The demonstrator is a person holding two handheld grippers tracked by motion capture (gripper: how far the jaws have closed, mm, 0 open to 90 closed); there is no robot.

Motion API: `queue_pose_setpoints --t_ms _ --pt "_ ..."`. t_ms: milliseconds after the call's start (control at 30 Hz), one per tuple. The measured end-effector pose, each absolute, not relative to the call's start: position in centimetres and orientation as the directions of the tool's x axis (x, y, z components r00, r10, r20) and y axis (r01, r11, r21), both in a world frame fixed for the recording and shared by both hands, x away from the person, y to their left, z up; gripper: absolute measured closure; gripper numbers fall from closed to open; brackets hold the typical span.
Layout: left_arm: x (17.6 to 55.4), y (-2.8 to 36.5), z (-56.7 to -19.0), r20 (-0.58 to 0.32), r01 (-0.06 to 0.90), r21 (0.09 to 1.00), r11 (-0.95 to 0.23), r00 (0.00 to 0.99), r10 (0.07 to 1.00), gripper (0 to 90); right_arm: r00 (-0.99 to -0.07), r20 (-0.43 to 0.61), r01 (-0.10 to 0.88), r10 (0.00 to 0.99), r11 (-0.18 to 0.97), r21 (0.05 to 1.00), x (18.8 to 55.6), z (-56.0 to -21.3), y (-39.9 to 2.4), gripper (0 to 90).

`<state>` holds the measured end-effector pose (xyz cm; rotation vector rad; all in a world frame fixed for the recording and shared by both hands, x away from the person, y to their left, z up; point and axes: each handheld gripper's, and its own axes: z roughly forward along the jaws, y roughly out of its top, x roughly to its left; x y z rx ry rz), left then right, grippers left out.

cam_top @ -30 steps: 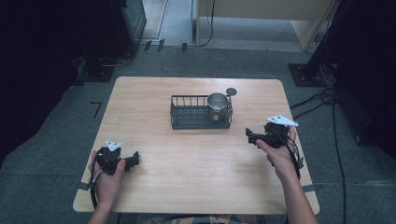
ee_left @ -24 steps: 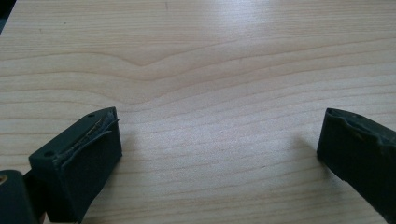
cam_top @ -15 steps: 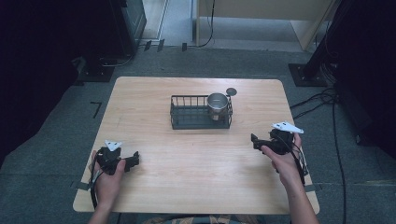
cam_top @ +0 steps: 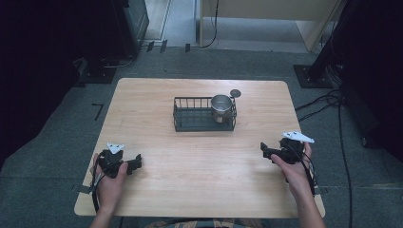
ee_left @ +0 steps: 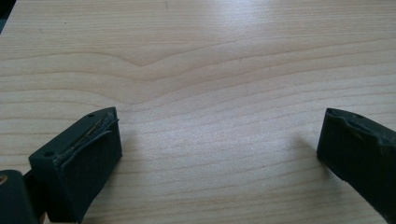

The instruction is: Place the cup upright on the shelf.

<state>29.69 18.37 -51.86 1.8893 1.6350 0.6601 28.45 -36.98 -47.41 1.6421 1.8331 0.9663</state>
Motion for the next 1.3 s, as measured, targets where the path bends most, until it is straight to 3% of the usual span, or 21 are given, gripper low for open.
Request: queue_pose_setpoints --t_ms 1300 --pt "29.7 18.4 -51.9 0.011 0.720 0.685 -0.109 0.139 0.990 0.0 -0.042 0.049 0.712 0.998 -0.004 0.702 23.9 -52.3 -40.8 1.7"
